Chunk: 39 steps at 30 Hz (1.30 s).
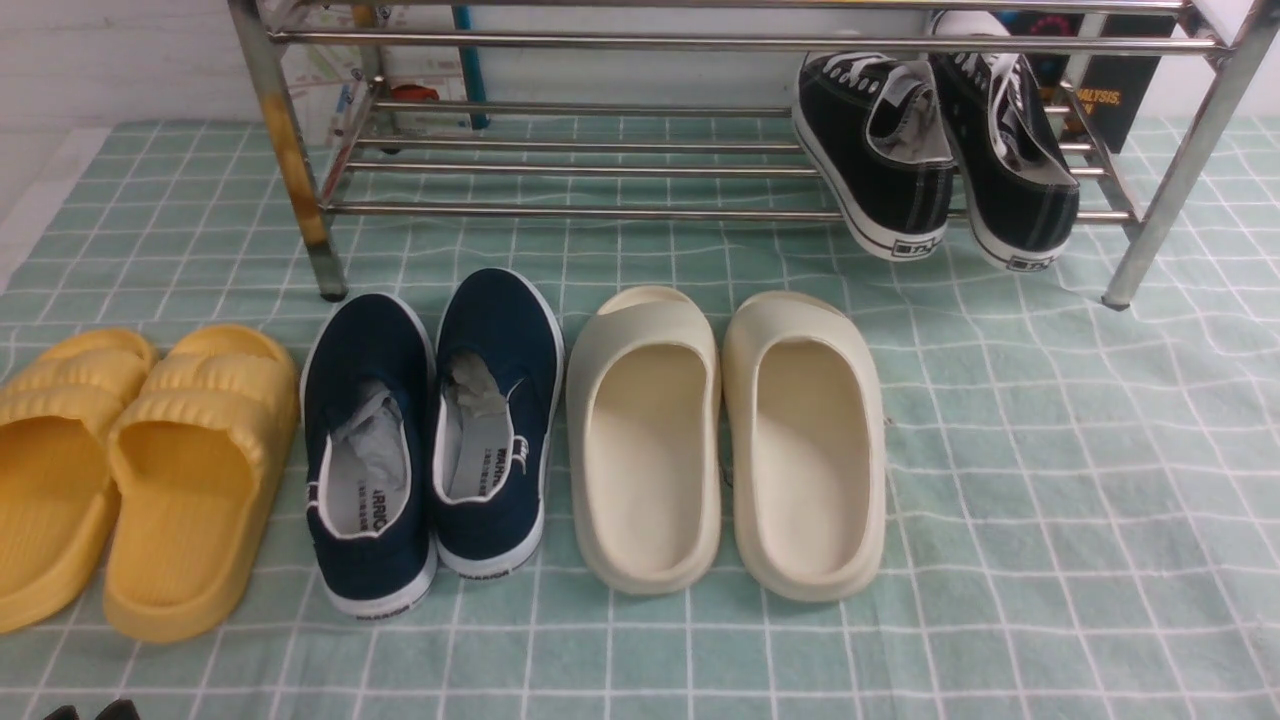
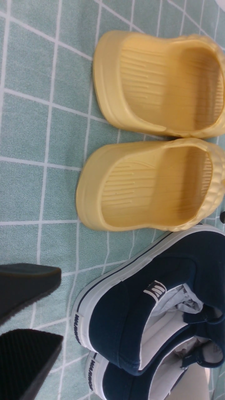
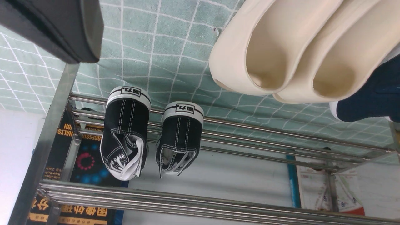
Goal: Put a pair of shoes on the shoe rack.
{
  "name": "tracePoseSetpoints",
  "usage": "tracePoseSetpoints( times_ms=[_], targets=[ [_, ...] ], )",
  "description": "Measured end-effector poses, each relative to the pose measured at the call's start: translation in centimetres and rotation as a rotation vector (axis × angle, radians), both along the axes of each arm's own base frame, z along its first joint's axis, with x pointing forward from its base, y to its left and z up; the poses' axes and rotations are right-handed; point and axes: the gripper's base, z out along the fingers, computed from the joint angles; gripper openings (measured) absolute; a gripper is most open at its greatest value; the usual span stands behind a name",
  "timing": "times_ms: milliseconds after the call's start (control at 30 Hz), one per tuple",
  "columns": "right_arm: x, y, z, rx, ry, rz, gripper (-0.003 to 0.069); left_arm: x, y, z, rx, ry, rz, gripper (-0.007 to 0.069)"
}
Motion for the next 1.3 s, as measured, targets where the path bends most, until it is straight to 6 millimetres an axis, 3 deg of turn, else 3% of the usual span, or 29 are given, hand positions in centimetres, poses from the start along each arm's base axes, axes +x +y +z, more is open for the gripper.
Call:
tracePoseSetpoints(
  times_ms=[267, 633, 900, 1067, 1300],
  targets=[
    [-1.1, -0.2, -2.8, 0.002, 0.0, 0.004, 0.0004, 0.0, 0.0, 0.0, 0.0, 0.0, 0.0, 0.0238],
    [-1.4, -0.4, -3.6, 0.025, 0.089, -0.022, 0.001, 0.0, 0.0, 0.0, 0.0, 0.0, 0.0, 0.0238],
    [-3.8, -1.9, -4.5, 0.073, 0.119, -0.193, 0.0015, 0.0, 0.0, 0.0, 0.0, 0.0, 0.0, 0.0239],
    [-4.3, -2.2, -6.0, 0.119, 0.287, -0.28, 0.0016, 0.0, 0.0, 0.0, 0.0, 0.0, 0.0, 0.0239],
    [-4.5, -2.1, -6.1, 0.141, 0.325, -0.279, 0.002, 0.0, 0.0, 0.0, 0.0, 0.0, 0.0, 0.0239]
  ],
)
